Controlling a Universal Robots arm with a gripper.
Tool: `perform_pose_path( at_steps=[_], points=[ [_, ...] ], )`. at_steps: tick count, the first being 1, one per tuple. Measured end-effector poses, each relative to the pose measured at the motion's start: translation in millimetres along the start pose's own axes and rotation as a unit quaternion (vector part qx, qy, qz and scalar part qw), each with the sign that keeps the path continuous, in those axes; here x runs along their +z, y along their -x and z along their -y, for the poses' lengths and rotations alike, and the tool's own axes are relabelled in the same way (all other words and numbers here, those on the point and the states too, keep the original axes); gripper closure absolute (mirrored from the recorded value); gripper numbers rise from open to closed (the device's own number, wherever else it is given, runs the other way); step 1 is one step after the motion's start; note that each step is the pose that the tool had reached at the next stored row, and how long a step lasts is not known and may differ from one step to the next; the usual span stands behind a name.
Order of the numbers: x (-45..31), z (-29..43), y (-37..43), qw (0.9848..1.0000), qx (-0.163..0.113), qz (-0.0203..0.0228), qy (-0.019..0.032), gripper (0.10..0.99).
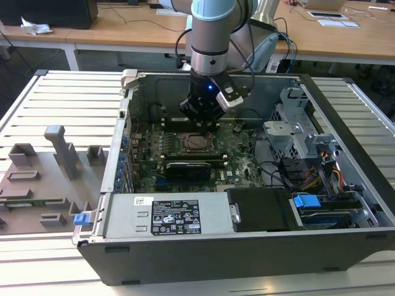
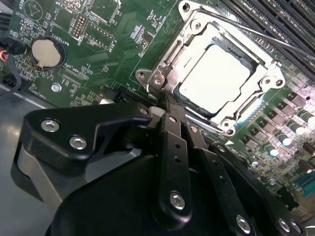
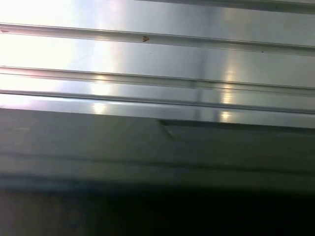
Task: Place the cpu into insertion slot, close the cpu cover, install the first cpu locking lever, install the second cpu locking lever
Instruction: 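Install the first cpu locking lever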
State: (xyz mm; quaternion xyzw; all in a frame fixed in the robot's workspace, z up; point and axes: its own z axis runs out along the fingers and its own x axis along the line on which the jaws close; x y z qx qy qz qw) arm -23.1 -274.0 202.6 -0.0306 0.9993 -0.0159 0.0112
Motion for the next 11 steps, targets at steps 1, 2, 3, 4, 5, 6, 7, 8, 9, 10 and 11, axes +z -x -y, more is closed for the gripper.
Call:
perform_pose_path(
  at_steps=[1, 2, 3, 4, 5, 6, 7, 8, 9, 10, 11],
  points=[
    [0.8, 0.0, 0.5, 1.0, 0.0, -0.0009, -0.0007, 0.98],
    [1.1, 0.1, 1.3, 1.0, 0.0, -0.0014, -0.0012, 0.98],
    [1.2, -0.2, 2.1, 1.0, 0.0, -0.0013, -0.0012, 0.98],
    [1.1, -0.5, 2.3, 1.0, -0.001, -0.0013, -0.0009, 0.98],
    [1.2, -0.8, 2.4, 1.0, -0.001, -0.0012, -0.0004, 0.98],
    [1.0, -0.9, 2.5, 1.0, -0.001, -0.0011, -0.0002, 0.98],
    [0.5, -1.0, 2.5, 1.0, -0.001, -0.001, 0.0, 0.98],
    [-0.4, -1.0, 2.5, 1.0, -0.002, -0.0009, 0.0001, 0.98],
    [-1.4, -0.8, 2.4, 1.0, -0.002, -0.0011, 0.0001, 0.98],
    [-1.4, -0.9, 2.4, 1.0, -0.002, -0.0011, 0.0008, 0.98],
    [-1.4, -0.8, 2.5, 1.0, -0.002, -0.0011, 0.0013, 0.98]
  ],
)
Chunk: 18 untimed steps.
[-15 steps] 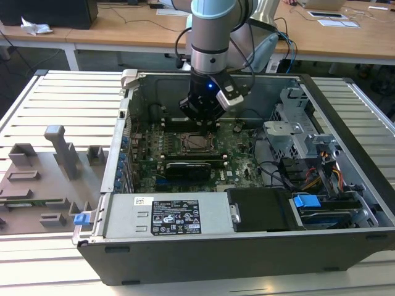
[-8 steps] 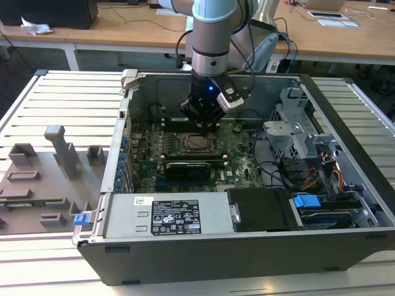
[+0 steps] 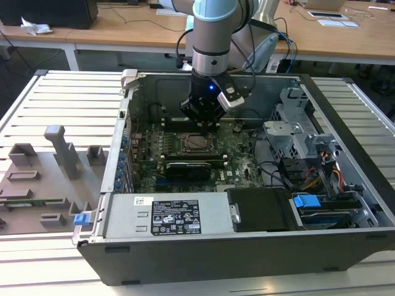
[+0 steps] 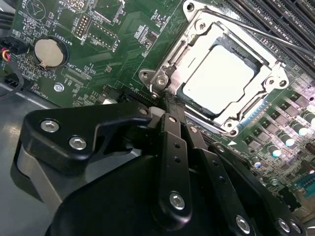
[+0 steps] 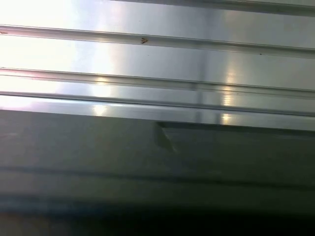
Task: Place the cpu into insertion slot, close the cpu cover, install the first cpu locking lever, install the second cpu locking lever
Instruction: 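Install the first cpu locking lever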
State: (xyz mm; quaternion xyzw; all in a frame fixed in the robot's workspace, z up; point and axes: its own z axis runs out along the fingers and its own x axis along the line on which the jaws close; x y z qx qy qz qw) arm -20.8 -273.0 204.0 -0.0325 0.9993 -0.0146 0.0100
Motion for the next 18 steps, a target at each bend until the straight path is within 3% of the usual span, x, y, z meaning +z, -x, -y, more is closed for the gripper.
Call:
perform_pose_path(
  at_steps=[7, 10, 11, 14, 18],
  points=[
    [3.5, -0.1, -0.1, 1.0, 0.0, -0.0002, 0.0055, 0.98],
    [-3.6, 0.2, 0.1, 1.0, -0.001, -0.0001, 0.0056, 0.98],
    [-4.7, 2.3, 0.0, 1.0, -0.001, 0.0001, 0.0057, 0.98],
    [-4.2, 18.6, -1.4, 1.0, -0.001, 0.0, 0.0054, 0.98],
    [-3.8, 34.7, -2.6, 1.0, -0.001, -0.0001, 0.0047, 0.98]
  ],
)
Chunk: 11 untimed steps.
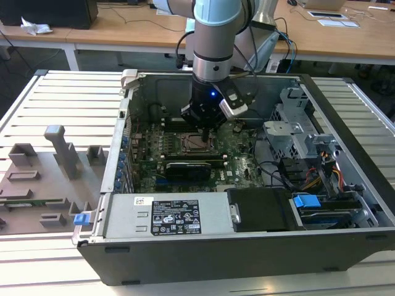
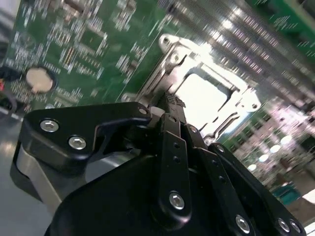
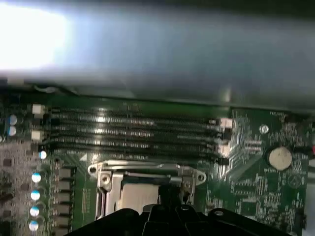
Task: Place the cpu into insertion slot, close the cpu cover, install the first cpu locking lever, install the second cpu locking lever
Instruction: 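Install the first cpu locking lever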
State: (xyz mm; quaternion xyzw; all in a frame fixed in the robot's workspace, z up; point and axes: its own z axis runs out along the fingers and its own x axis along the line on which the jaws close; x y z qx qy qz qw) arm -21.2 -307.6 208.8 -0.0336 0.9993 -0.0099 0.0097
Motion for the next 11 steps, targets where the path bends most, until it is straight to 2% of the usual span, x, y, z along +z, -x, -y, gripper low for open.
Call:
perform_pose_path(
  at_steps=[2, 5, 6, 8, 9, 11],
  points=[
    [0.1, 6.5, -0.4, 1.0, 0.0, -0.0001, -0.0013, 0.98],
    [-2.4, 8.0, -0.5, 1.0, 0.0, -0.0003, -0.0046, 0.98],
    [-6.8, 8.1, -0.3, 1.0, 0.0, -0.0004, -0.006, 0.98],
    [-25.2, 8.5, 0.0, 1.0, 0.0, -0.0005, -0.0079, 0.98],
    [-30.9, 8.6, 0.1, 1.0, 0.0, -0.0005, -0.0084, 0.98],
    [-37.0, 8.7, 0.2, 1.0, 0.0, -0.0006, -0.009, 0.98]
  ],
)
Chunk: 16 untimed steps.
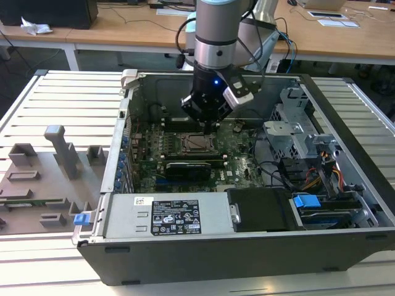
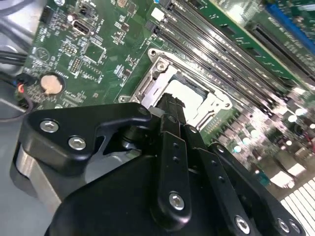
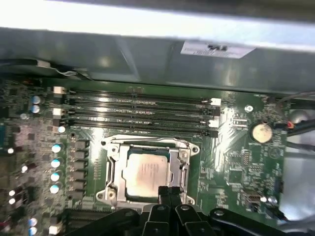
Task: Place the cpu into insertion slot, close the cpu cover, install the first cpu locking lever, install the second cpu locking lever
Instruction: 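Install the first cpu locking lever, then install the second cpu locking lever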
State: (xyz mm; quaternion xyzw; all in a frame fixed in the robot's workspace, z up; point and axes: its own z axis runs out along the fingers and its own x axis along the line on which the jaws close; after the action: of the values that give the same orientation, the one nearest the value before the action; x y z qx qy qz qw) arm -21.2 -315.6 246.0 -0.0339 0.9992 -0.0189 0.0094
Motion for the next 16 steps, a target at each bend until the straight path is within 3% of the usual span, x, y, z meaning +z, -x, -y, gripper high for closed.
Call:
perform_pose_path(
  at_steps=[5, 16],
  points=[
    [-18.1, 0.7, 0.3, 1.0, 0.0, 0.0, -0.0006, 0.98],
    [-18.9, 0.7, 0.3, 1.0, 0.0, 0.0, -0.0006, 0.98]
  ],
)
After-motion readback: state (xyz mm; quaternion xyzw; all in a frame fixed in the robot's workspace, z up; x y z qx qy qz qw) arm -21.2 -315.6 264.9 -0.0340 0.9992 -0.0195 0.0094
